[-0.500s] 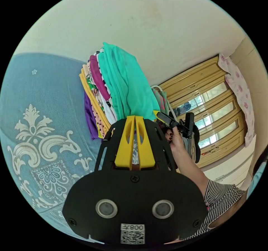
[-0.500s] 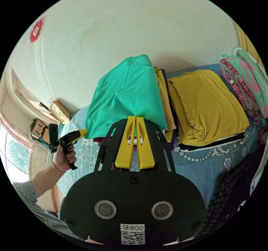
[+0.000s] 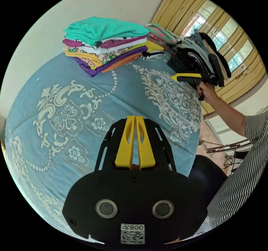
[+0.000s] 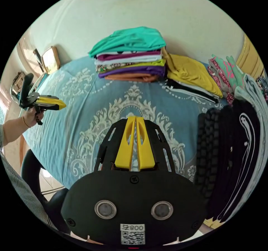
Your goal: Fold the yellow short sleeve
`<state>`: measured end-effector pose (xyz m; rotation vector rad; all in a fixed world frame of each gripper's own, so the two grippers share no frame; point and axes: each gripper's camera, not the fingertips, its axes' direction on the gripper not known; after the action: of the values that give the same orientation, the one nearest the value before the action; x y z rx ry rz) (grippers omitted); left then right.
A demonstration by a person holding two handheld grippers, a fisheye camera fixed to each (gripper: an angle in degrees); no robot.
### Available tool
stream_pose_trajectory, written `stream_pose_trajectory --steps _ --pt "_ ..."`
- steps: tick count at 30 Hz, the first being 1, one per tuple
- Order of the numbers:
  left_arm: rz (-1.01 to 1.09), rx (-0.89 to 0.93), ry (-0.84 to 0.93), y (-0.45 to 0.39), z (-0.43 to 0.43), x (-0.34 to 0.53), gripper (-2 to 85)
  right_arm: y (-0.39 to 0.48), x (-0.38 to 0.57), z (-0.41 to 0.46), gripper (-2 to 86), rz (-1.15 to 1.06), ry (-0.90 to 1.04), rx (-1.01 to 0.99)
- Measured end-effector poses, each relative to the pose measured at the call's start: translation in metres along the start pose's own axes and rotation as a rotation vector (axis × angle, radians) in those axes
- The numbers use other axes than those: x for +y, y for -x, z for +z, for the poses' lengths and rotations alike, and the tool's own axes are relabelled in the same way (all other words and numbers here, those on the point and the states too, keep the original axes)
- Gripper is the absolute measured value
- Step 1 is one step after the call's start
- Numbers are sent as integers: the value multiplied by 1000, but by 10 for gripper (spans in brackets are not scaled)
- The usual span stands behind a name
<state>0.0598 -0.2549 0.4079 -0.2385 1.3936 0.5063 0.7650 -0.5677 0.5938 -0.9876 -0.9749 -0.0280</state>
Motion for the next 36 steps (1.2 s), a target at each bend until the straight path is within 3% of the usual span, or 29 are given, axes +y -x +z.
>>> stream_pose_trajectory --steps 3,11,18,22,27,36 --pt "24 -52 87 -24 27 11 2 19 21 27 1 -18 97 23" --pt "-26 51 102 -41 47 29 2 44 35 34 2 -42 29 132" --pt "23 -79 58 -86 48 51 3 17 33 18 13 86 -30 -39" --pt "40 -181 52 -118 48 61 3 -23 3 -1 47 174 -179 4" --pt "-10 -169 36 -135 43 73 2 -52 -57 -1 82 212 -233 18" --pt "-28 -160 12 -170 24 89 2 -36 -132 43 81 147 -92 249"
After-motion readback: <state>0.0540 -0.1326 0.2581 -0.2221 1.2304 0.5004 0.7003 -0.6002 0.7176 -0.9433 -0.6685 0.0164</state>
